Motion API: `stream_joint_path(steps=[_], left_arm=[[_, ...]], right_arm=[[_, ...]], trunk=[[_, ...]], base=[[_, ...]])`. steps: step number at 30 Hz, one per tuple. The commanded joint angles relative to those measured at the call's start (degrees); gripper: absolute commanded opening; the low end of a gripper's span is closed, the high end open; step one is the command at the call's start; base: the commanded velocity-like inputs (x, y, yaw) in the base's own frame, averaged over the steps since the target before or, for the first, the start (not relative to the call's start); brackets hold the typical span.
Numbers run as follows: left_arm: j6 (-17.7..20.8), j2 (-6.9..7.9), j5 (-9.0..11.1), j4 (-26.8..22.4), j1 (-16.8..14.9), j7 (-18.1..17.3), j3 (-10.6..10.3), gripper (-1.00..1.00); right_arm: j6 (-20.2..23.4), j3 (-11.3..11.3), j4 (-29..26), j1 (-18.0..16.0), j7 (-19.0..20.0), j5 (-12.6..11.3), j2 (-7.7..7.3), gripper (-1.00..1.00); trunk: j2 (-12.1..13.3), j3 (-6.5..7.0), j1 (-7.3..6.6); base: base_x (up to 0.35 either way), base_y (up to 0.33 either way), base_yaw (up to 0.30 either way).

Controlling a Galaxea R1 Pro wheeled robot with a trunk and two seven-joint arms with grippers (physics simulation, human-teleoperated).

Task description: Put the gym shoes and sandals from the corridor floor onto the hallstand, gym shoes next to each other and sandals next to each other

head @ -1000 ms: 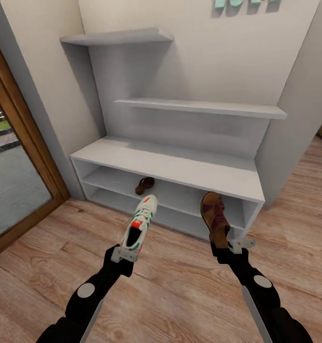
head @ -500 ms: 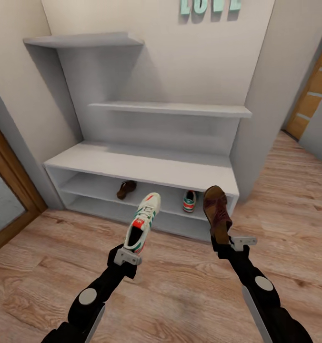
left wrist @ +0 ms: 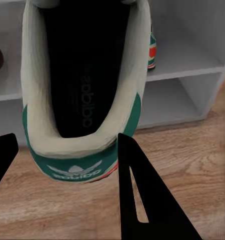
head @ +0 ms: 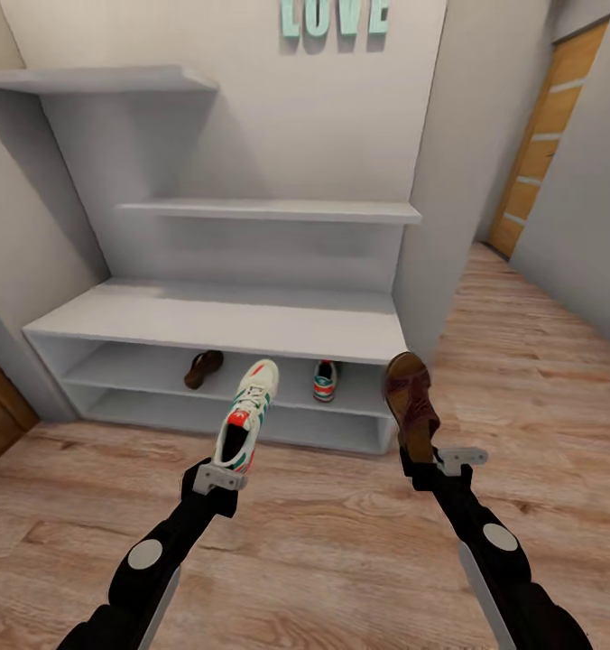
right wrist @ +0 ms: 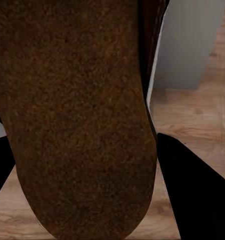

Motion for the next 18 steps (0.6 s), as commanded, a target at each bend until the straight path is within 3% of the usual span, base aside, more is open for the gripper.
stream_joint_path(steps=[1, 18], left_arm=[[0.3, 0.03, -0.4, -0.1, 0.0, -0.2, 0.0, -1.0], [0.3, 0.03, -0.4, -0.1, 0.0, -0.2, 0.0, -1.0]], right_arm=[[0.3, 0.1, -0.1, 0.0, -0.1, -0.6, -0.03, -1.0], [0.3, 0.1, 0.0, 0.0, -0.2, -0.6, -0.02, -1.0]], trunk=[[0.0, 0.0, -0.01], [0.0, 0.81, -0.01]], base=[[0.0, 0.0, -0.268], [0.0, 0.0, -0.268]])
